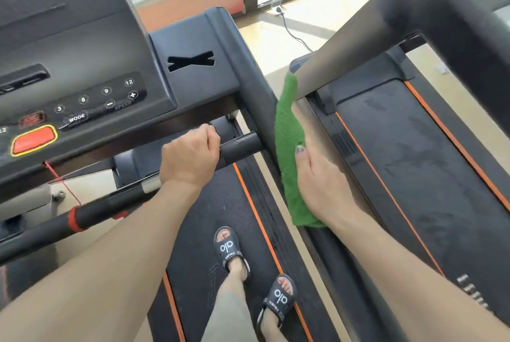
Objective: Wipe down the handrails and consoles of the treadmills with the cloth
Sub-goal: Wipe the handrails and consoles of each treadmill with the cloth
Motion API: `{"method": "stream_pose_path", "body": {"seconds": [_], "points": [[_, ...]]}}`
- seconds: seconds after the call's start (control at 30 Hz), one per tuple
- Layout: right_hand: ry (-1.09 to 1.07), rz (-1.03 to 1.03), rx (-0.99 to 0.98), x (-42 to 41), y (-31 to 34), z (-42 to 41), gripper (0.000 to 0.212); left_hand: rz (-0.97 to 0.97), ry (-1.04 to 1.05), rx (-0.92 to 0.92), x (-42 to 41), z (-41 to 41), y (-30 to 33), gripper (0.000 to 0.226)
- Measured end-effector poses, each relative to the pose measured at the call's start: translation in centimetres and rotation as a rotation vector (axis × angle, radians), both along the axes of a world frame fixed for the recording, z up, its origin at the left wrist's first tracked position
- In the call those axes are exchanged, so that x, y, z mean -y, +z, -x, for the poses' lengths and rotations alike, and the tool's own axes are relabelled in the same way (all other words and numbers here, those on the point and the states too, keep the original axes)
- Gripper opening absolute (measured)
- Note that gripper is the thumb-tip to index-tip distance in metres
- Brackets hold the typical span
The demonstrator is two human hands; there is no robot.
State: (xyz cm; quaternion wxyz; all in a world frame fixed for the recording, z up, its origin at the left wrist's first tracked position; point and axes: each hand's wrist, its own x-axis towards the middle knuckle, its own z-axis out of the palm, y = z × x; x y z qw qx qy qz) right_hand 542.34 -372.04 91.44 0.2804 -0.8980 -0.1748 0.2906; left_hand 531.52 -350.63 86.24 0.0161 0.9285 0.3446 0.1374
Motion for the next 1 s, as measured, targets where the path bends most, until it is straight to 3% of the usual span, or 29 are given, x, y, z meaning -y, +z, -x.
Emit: {"method": "stream_pose_path", "body": {"seconds": [0.1, 0.2, 0.33, 0.43, 0.53, 0.73, 0.9, 1.0], "points": [[-0.029, 0.103, 0.087, 3.7, 0.1, 3.1, 0.050, -0.008, -0.017, -0.004, 0.0, 0.0, 0.0, 0.036], [-0.022, 0.121, 0.130, 1.9, -0.1, 2.0, 0.050, -0.008, -0.025, -0.015, 0.1, 0.1, -0.1, 0.037], [-0.032, -0.080, -0.117, -5.9, -1.0, -4.5, 0.050, -0.027, -0.024, 0.006, 0.0, 0.0, -0.3, 0.038], [-0.016, -0.152, -0.171, -9.2, -1.5, -7.0, 0.052, -0.017, -0.034, 0.018, 0.1, -0.1, -0.3, 0.039], [0.040, -0.122, -0.038, -7.2, -1.4, -5.1, 0.052, 0.006, -0.019, 0.011, 0.1, 0.1, -0.4, 0.038], [0.193, 0.077, 0.426, 2.8, -0.9, 4.7, 0.062, 0.036, -0.012, 0.017, 0.3, 0.0, 0.3, 0.036], [0.261, 0.123, 0.532, 1.7, -1.6, 3.5, 0.057, 0.045, -0.030, 0.021, 0.3, -0.1, 0.2, 0.037], [0.180, 0.056, 0.381, -3.1, -1.8, -0.3, 0.056, 0.041, -0.041, 0.012, 0.2, 0.0, -0.1, 0.038]]}}
